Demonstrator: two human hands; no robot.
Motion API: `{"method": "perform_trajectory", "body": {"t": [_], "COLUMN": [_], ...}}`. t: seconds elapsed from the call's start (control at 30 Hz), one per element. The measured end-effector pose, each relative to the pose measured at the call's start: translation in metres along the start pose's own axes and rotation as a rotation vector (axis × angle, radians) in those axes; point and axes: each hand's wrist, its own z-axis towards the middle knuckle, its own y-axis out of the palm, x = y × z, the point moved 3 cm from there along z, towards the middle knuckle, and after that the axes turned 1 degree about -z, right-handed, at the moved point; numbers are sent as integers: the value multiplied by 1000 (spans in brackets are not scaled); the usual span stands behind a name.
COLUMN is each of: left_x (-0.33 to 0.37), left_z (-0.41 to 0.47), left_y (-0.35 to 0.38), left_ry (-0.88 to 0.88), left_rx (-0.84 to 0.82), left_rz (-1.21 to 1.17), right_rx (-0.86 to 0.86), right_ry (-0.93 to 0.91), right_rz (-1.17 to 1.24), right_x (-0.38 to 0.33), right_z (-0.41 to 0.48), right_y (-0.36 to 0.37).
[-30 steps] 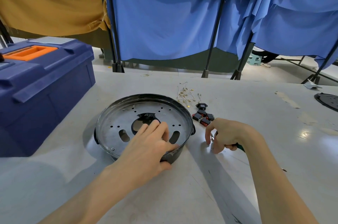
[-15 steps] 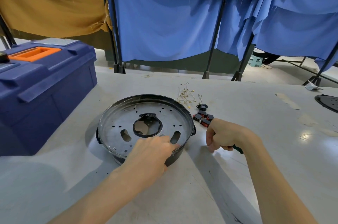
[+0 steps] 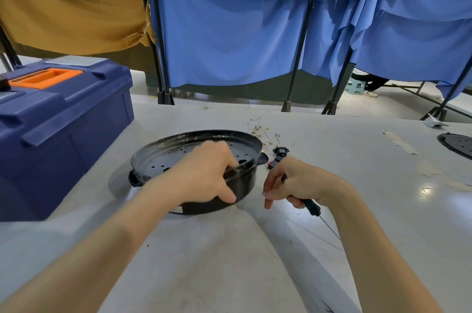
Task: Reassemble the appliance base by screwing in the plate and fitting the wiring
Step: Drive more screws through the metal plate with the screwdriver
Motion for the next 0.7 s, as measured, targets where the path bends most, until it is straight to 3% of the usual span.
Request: {"method": "perform_trajectory", "body": {"t": [0.37,0.7], "left_x": [-6,-13], "left_z": [33,40], "left_y": [-80,-106], "left_ry": [-191,-341], "left_rx": [-2,-52], "left_rz": [-386,-544], "right_rx": [235,391], "right_ry": [-236,-281], "right_rz": [430,796], "right_x": [-22,-37], "right_z": [2,8], "right_y": [3,4]}}
